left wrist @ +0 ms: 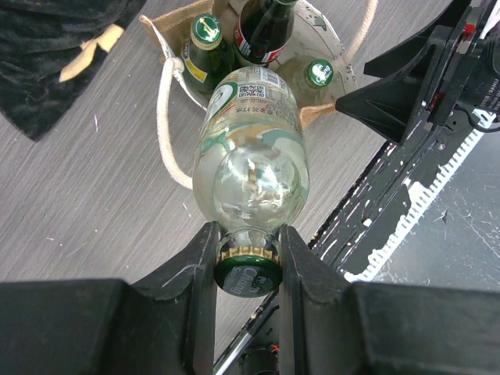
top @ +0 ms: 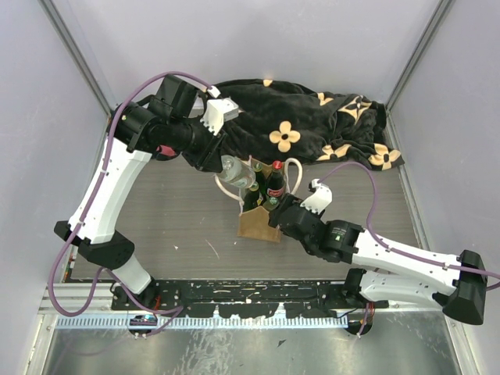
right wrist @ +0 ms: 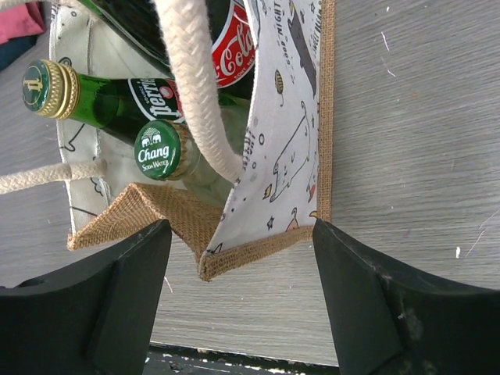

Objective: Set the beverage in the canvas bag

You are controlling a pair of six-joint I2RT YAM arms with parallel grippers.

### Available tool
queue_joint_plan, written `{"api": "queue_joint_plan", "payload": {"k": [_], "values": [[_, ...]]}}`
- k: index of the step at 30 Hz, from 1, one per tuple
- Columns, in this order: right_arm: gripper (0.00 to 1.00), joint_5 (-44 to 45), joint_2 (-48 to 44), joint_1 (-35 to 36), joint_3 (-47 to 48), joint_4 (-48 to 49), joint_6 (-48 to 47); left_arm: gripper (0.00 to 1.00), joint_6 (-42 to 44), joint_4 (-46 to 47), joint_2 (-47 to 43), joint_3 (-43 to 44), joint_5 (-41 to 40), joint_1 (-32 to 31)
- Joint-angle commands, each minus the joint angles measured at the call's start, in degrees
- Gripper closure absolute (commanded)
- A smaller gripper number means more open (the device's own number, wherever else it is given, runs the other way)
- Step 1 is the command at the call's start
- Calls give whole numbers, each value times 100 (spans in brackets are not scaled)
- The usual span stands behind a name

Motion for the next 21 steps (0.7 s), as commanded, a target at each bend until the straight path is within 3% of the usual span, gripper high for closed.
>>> {"api": "queue_joint_plan", "payload": {"k": [1,6,21], "values": [[22,377,-96,8,-58,274,333,100,-33,412,-274,86,396,-11],[30,493,-357,7,-297,230,613,100,-20,460,-336,-39,407,-16],[27,489,-733,6,-749,625,1183,100,46,458,-377,-177,428,-21]]}}
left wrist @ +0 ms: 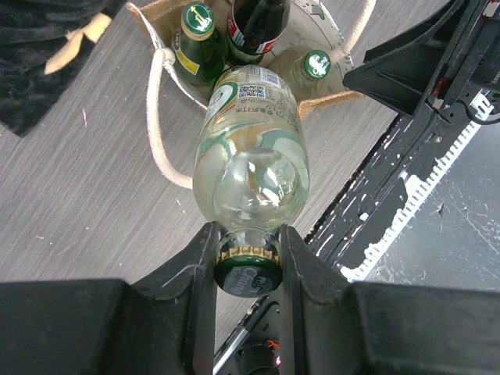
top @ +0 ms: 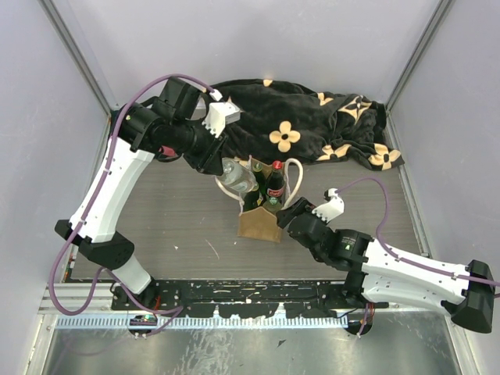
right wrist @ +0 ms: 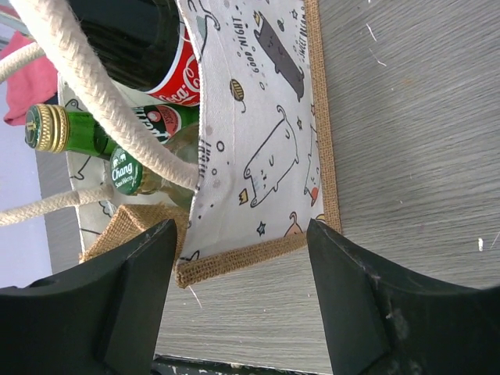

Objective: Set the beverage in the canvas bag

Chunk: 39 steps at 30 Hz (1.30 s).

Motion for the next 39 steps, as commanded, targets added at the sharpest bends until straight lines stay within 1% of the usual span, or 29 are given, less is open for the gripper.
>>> {"api": "queue_joint_plan", "payload": {"k": [1,6,12,18,23,25,27,31,39], "values": [[28,199,46,2,12,277,201,100,43,439,-367,27,348,-17],[31,-47,361,2,219,92,78,100,85,389,-364,-7,348,-54],[34,-356,621,3,589,-300,-361,100,170,340,-340,-42,349,-69],[40,-483,494,1,792,-824,-552,100,224,286,-297,-28,375,-107],[45,-358,223,1,995,-1510,-633,100,241,285,-273,-50,372,-140],[49,-302,89,1,1006,-1689,-647,100,248,285,-251,-48,367,-144],[50,-277,-10,1,981,-1807,-655,100,262,271,-228,-45,373,-164],[51,-306,-43,4,861,-1829,-670,100,263,268,-177,-61,382,-213],[51,-336,216,2,839,-1648,-763,100,272,255,-136,-82,341,-314]]}}
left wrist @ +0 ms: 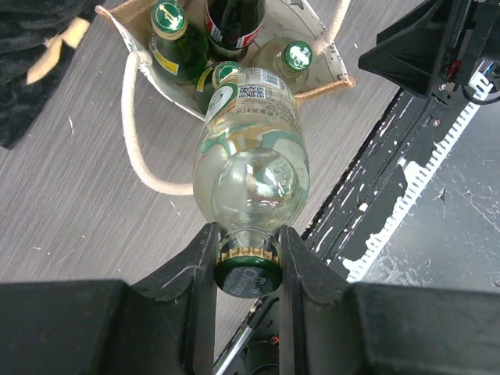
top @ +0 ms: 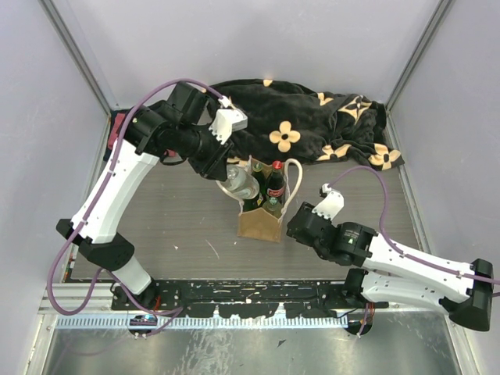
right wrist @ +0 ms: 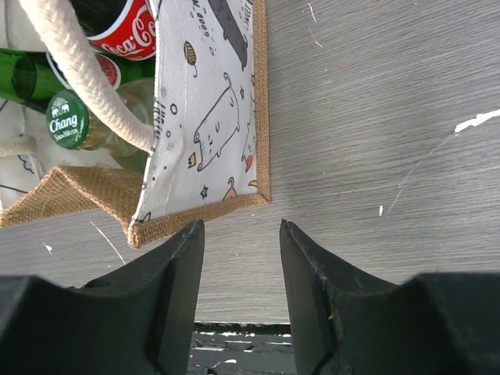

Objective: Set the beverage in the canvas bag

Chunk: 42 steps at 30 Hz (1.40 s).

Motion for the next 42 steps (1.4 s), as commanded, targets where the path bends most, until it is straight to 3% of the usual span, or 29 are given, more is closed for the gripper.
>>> {"api": "queue_joint_plan", "payload": {"k": [1,7,15,21,26,34,42], "values": [[51,113,37,12,74,70,-75,100,96,258,-113,49,337,-56],[50,111,-201,12,603,588,-550,100,82,282,-146,24,310,-63],[33,-384,981,16,2234,229,-3467,100,-313,503,-429,-497,127,116],[37,-800,1045,21,2219,672,-4794,100,-704,678,-671,-867,222,445],[39,-845,1070,21,2027,767,-5122,100,-756,669,-698,-753,304,482],[47,-1633,1154,21,1611,1258,-5037,100,-767,586,-564,-468,343,490],[47,-1707,1086,17,1146,1588,-5171,100,-766,530,-455,-319,391,491]]}}
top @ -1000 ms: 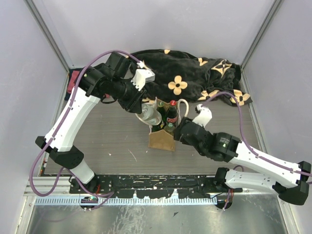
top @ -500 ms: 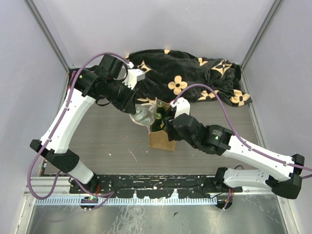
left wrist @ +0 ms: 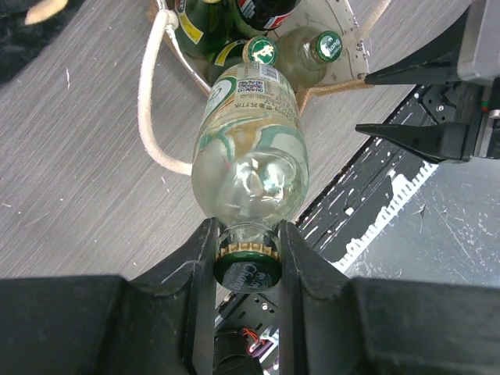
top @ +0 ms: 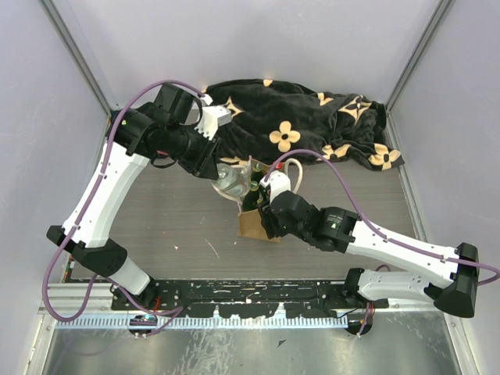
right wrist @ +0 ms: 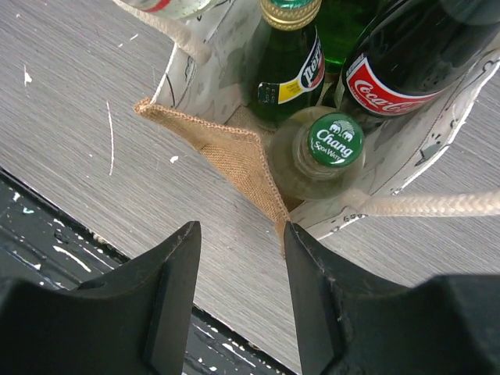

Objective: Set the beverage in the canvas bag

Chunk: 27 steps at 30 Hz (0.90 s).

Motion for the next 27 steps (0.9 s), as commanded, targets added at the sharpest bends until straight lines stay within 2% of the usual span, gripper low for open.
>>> {"api": "queue_joint_plan", "payload": {"k": [1,8,15,20,27], "values": [[47,-81,-78,21,-189,485,-213,100,-139,289,-63,329,399,13],[47,236,-204,21,-528,841,-342,100,-131,242,-25,377,448,19],[48,531,-377,21,-281,851,-480,100,-113,213,1,403,467,9],[47,492,-183,13,-337,783,-606,100,-137,225,35,432,486,12],[47,393,-76,-21,-842,1226,-649,100,-132,196,47,452,488,18]]}}
